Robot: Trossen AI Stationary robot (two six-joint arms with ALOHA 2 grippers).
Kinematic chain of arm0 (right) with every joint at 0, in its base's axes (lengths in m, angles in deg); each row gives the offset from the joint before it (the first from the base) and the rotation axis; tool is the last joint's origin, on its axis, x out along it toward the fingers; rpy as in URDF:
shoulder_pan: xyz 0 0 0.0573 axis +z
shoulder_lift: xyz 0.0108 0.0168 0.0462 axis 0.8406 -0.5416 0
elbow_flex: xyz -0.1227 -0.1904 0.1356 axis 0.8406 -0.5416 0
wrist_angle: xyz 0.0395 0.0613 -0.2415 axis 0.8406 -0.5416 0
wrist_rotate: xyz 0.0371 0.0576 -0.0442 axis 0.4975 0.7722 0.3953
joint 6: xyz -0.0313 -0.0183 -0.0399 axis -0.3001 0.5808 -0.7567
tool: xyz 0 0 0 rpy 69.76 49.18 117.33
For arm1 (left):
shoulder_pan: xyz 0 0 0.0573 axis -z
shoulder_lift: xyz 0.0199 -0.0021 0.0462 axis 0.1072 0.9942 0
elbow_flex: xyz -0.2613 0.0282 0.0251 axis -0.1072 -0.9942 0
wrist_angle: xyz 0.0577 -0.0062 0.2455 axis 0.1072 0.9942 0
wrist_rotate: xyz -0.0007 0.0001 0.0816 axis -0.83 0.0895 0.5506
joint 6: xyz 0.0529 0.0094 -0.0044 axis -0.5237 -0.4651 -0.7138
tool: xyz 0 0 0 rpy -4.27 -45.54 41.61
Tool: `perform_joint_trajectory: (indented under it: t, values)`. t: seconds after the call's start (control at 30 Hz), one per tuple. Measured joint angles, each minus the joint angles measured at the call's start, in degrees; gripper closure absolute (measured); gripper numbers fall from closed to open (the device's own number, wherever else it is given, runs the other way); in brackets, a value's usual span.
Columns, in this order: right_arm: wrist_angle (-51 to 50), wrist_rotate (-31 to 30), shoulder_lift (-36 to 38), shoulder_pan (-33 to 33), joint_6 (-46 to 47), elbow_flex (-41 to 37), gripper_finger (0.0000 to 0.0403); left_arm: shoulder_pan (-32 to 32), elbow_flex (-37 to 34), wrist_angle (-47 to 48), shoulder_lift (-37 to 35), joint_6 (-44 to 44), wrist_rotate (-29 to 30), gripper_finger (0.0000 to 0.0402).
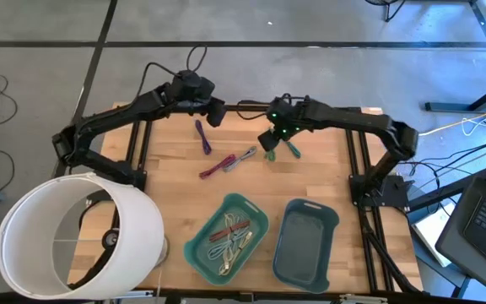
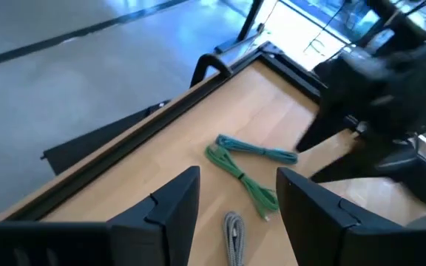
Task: Pick & Place USB Port
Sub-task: Put the green charger cable into the green bin
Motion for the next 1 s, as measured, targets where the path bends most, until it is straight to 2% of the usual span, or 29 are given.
perform_joint_trajectory:
  t: [0.1,0.3,1.0]
  values:
    - [0.93,0.81,-2.71,-1.15,1.56,-0.46,0.0176,0.0,0.0,-0.04,-1.06,-0.97,-1.85,0.023]
    - [12.25,7.38,-3.2,-3.42,6.46,-7.31,0.0176,0.02,0.0,0.0,-2.9,-0.99,-2.23,0.0232]
    - [28.06,2.9,-3.4,-6.72,14.06,-21.74,0.0176,0.02,0.0,-0.04,-3.38,-1.93,-2.16,0.0238]
